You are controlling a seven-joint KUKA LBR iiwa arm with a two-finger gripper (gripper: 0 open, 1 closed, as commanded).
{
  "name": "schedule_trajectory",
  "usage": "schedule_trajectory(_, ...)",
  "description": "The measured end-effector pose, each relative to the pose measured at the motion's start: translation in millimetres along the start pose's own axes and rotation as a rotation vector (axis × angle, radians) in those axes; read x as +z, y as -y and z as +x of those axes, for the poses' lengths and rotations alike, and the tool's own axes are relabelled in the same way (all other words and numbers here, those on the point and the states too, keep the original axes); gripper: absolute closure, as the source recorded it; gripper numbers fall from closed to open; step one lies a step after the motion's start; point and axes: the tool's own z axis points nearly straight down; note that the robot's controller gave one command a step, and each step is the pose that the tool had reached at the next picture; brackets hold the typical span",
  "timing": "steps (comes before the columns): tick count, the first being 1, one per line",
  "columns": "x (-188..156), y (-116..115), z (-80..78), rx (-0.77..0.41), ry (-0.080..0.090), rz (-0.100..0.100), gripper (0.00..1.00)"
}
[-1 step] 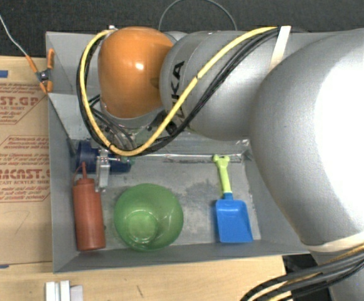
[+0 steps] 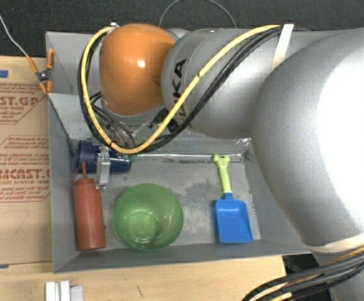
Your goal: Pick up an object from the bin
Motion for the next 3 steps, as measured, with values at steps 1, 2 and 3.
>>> schedule_trajectory(1, 0.9, 11.5, -4.9, -0.004, -0.005, 0.0, 0.0)
schedule_trajectory(2, -92.0, 7.7, 0.7, -0.009, -0.004, 0.0, 0.0)
schedule_trajectory(3, -31.7, 83.4, 12.6, -0.251, -0.005, -0.001, 0.0)
